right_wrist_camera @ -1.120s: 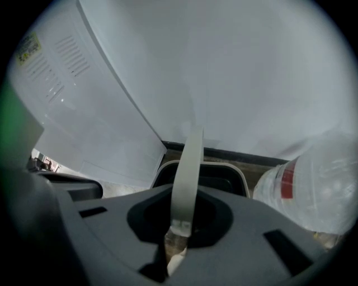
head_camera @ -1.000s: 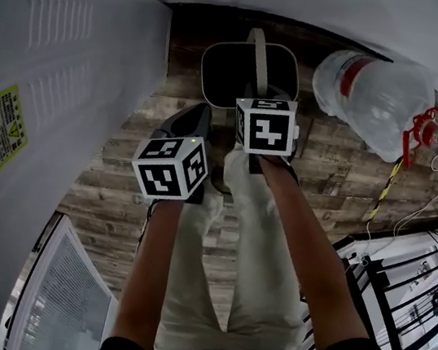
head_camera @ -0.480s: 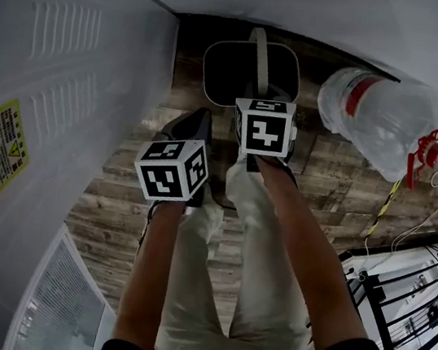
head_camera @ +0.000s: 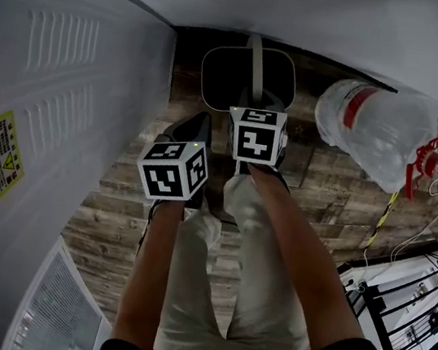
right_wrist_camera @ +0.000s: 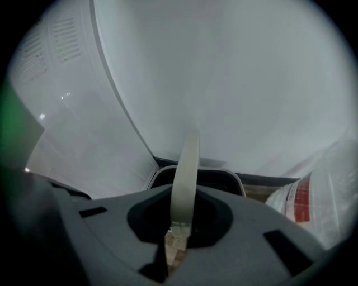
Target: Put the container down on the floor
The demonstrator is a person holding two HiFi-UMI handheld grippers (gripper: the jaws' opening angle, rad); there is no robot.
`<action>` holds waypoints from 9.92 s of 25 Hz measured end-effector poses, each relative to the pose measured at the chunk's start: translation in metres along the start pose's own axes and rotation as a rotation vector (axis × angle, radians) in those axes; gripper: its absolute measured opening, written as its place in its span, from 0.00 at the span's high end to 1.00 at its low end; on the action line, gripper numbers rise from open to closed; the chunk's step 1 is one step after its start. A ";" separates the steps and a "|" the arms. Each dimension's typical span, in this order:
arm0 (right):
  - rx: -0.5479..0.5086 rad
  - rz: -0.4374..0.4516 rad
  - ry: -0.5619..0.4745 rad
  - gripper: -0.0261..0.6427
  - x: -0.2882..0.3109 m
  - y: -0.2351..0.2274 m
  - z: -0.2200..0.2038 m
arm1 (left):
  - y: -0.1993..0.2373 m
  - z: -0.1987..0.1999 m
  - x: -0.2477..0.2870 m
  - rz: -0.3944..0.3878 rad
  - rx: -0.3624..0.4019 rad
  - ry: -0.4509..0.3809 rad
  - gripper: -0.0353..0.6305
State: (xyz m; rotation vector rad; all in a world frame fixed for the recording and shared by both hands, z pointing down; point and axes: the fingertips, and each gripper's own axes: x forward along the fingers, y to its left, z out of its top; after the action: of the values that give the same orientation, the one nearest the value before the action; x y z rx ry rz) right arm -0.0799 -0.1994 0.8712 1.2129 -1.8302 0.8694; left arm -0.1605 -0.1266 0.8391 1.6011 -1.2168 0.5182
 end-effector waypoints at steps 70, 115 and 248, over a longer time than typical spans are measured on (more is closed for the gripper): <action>0.317 -0.020 0.122 0.84 0.021 -0.151 -0.145 | -0.096 -0.073 0.122 -0.172 0.255 0.228 0.92; 0.386 -0.047 0.122 0.91 -0.050 -0.166 -0.154 | -0.164 -0.067 0.078 -0.226 0.300 0.228 0.92; -0.038 0.032 -0.948 0.92 -0.889 0.038 0.164 | -0.520 0.128 -0.667 -0.390 0.674 -0.681 0.92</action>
State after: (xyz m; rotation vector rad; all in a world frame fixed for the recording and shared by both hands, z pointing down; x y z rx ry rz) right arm 0.0787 0.0488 0.0157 1.7432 -2.5666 0.2450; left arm 0.0076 0.0481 0.0185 2.6701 -1.2121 0.1140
